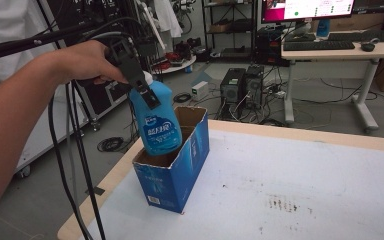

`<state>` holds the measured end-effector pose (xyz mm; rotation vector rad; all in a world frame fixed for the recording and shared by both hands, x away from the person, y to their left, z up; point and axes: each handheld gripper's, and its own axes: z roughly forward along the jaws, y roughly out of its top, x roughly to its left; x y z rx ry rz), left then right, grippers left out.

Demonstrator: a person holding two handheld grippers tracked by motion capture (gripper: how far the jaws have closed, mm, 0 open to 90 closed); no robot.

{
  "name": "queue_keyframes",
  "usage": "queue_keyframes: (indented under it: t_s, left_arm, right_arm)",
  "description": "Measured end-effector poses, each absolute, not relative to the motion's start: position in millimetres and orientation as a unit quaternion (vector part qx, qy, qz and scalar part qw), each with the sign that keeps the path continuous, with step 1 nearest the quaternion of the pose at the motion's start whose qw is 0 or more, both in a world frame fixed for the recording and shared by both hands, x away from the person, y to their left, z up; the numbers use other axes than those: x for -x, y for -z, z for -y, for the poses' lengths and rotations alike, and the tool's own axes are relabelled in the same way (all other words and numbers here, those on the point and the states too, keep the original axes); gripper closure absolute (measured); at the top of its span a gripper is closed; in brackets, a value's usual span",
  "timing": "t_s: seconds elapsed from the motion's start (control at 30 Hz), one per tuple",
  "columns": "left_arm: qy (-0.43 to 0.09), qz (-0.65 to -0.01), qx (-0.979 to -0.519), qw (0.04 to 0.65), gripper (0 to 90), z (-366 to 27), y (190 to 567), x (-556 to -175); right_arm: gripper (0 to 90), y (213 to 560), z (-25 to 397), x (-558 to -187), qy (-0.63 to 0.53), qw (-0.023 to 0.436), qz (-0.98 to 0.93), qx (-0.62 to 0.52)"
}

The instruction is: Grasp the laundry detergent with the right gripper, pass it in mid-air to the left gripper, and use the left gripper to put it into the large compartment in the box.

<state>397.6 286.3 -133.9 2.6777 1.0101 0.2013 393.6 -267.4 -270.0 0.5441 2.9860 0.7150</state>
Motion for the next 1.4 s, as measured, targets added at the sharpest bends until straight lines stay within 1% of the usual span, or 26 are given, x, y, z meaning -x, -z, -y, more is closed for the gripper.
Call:
queue_keyframes:
  t_s: [0.5,0.67,0.87,1.2,1.4]
  left_arm:
    - [-0.056,-0.318,-0.939,0.114,37.8,-284.5,196.2,-413.7]
    - [-0.054,-0.306,-0.946,0.094,37.8,-280.6,221.4,-417.5]
    - [-0.040,-0.306,-0.948,0.080,37.8,-281.0,246.0,-420.0]
    - [-0.025,-0.307,-0.949,0.065,37.7,-282.5,274.1,-420.0]
    - [-0.025,-0.306,-0.949,0.072,37.7,-282.5,276.2,-421.0]
  right_arm:
    - [0.8,279.6,261.2,-397.0,-0.215,0.003,-0.960,-0.180]
    - [0.8,284.0,261.7,-397.0,-0.210,0.000,-0.960,-0.184]
    - [0.8,288.6,261.0,-396.8,-0.203,-0.002,-0.961,-0.185]
    - [0.8,290.1,257.7,-397.3,-0.198,-0.003,-0.962,-0.186]
    - [0.8,289.5,258.5,-397.2,-0.201,-0.003,-0.962,-0.186]
